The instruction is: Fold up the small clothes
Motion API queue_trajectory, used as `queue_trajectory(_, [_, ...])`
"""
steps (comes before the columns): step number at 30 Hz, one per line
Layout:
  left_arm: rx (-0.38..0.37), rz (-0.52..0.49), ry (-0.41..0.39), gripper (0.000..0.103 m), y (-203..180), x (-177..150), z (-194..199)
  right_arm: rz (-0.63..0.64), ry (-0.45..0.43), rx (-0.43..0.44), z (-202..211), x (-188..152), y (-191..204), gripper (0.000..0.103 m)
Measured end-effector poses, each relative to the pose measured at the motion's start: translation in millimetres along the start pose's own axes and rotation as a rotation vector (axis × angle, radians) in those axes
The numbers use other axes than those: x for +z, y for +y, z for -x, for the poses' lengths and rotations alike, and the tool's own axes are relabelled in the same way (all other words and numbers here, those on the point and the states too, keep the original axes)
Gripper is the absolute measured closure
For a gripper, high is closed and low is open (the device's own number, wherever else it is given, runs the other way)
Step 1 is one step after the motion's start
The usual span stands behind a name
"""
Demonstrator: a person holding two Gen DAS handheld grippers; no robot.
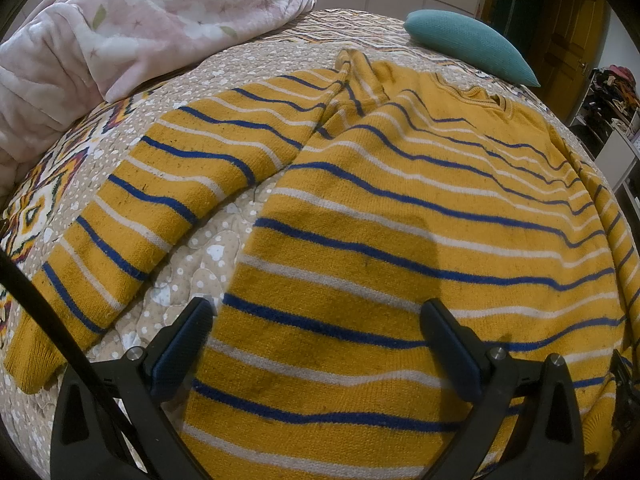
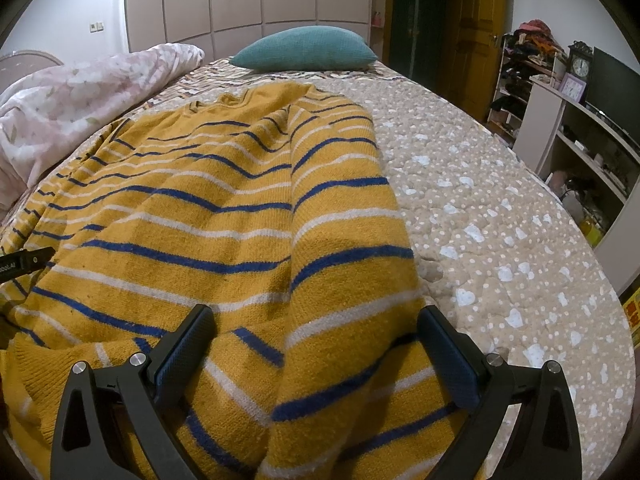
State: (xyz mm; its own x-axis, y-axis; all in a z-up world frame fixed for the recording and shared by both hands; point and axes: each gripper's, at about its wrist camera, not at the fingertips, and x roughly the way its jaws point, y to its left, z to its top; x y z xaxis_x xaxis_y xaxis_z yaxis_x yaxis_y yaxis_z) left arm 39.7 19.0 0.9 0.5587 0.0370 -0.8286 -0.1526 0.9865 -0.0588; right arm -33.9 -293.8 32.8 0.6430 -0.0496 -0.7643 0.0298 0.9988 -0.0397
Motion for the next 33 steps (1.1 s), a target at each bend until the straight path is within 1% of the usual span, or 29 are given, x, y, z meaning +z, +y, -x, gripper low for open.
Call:
queue_trajectory(9, [0.002,-0.002,0.002,0.0,-0.2,0.1,0.3,0.0,0.013,0.012,-0.5,1.0,-1.8,0.0])
queue_trajectory(14, [0.012,-0.005,0.002,0.0,-1.0,-3.7,0.0,0.002,0.012,0.011,-0.1,0.4,-3.3,0.0])
queue_trajectory(17, [0.032,-0.022,0.008,0.0,-1.8,-2.7,-0.6,0.002,0.01,0.011,0.5,-0.1,-3.7,0.0])
queue_trajectory(19, [0.066,-0.05,0.002,0.0,-6.8,-1.8,1.3,0.0,0.008,0.014,1.2,-0.3,-4.2,0.0])
queue_trajectory(21, [0.134,-0.104,-0.016,0.0,-17.9,-1.0,3.7,-0.002,0.008,0.017,1.7,-0.6,-5.1,0.0])
queue_trajectory(24, [0.277,-0.259,-0.073,0.0,-44.2,-2.1,6.2,-0.006,0.005,0.023,2.8,-1.2,-5.7,0.0])
queue_trajectory(26, [0.323,-0.303,-0.088,0.0,-51.4,-1.0,4.6,-0.008,0.004,0.026,3.0,-1.0,-6.2,0.0])
queue_trajectory(27, [0.329,-0.302,-0.088,0.0,-51.2,1.0,4.2,-0.01,0.003,0.029,3.4,-1.1,-6.8,0.0])
queue_trajectory(28, [0.322,-0.292,-0.084,0.0,-48.6,2.2,4.0,-0.012,0.002,0.033,3.7,-1.0,-7.7,0.0])
queue_trajectory(31, [0.253,-0.215,-0.061,0.0,-34.7,7.6,2.7,-0.023,-0.004,0.048,5.1,-1.4,-10.5,0.0])
queue_trajectory(33, [0.175,-0.137,-0.037,0.0,-22.6,11.3,-0.3,-0.032,-0.008,0.062,6.2,-1.7,-12.8,0.0])
